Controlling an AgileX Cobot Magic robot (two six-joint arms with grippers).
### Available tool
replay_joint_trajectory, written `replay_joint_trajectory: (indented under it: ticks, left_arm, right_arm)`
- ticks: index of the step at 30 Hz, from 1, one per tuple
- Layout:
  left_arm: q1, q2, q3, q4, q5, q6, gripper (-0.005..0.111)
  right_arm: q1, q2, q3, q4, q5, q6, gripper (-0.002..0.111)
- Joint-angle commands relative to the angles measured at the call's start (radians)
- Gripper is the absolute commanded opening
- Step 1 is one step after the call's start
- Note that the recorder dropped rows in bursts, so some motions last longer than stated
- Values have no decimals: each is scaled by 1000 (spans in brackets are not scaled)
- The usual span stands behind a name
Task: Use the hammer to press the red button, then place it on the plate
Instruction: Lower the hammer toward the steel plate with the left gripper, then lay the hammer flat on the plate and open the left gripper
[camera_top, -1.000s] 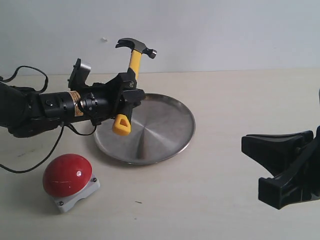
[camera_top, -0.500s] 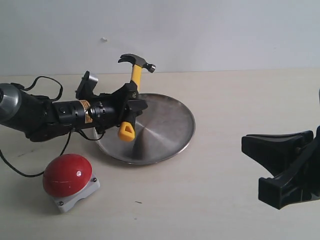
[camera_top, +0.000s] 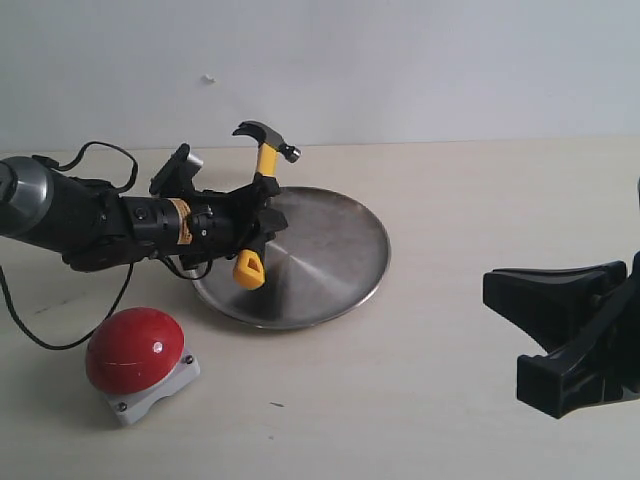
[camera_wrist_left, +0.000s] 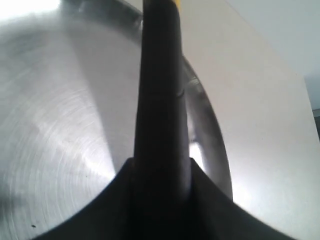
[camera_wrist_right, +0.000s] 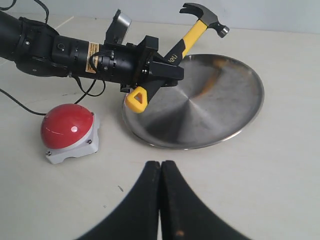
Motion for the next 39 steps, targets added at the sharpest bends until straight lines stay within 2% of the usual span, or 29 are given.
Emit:
replay_joint_trajectory:
  ticks: [1,8,11,13,19,39]
  left_arm:
    - [-14,-12,-15,-32,-22,22,0]
    - [-48,-6,-29,-41,1,24,0]
    - [-67,-6,-48,-45,55,16,0]
    - [-69,-6,-57,-45,99,3,0]
    - [-69,-6,-59,-50,119,-16,0]
    - [-71,58,-61,-39,104,-48,0]
  right_arm:
    - [2,-3,5,-3,-16,-1,0]
    - [2,-3,5,-3,-16,-1,0]
    - [2,-3,5,-3,-16,-1,0]
    - [2,-3,5,0,-16,-1,0]
    - [2,-3,5,0,-16,-1,0]
    - [2,-3,5,-3,-16,-1,0]
